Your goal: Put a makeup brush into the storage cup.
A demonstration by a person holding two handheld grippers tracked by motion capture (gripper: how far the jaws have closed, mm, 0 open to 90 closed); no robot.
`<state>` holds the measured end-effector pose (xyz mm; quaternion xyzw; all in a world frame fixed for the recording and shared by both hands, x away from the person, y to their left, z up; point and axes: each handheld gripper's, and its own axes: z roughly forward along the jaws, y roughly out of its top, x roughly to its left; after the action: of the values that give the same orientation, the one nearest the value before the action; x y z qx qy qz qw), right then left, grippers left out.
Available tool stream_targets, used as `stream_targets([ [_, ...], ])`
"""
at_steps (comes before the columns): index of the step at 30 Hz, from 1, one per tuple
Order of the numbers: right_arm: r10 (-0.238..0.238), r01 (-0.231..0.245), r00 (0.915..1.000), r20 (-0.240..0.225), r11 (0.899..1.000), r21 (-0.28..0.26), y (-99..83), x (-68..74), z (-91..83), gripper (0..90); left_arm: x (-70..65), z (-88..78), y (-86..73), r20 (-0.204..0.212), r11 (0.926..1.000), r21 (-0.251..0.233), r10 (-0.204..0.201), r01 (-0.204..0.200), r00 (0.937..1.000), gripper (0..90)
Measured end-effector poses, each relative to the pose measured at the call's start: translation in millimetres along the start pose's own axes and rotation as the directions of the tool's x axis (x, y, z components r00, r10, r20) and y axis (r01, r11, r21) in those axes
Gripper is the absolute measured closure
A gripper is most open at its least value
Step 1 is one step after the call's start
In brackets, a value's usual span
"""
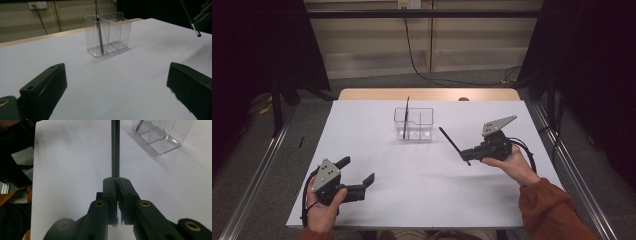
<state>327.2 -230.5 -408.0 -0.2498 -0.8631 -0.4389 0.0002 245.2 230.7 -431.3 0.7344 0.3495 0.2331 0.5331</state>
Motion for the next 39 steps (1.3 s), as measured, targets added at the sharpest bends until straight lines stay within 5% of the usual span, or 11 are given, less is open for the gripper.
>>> stream_targets([
  [22, -0.084, 0.091, 0.9947, -0.06, 0.989, 0.118, 16.7, 23.0, 26.2, 84.2, -12.5, 13.8, 16.3, 0.069, 0.9978, -0.004, 0.066, -0.066, 0.9955, 3.0],
  [39, -0.123, 0.149, 0.9854, -0.118, 0.959, 0.24, 29.3, 33.6, 46.3, 84.3, -26.2, 33.7, 33.6, 0.198, 0.9909, 0.066, 0.102, -0.117, 0.9749, 2.8],
])
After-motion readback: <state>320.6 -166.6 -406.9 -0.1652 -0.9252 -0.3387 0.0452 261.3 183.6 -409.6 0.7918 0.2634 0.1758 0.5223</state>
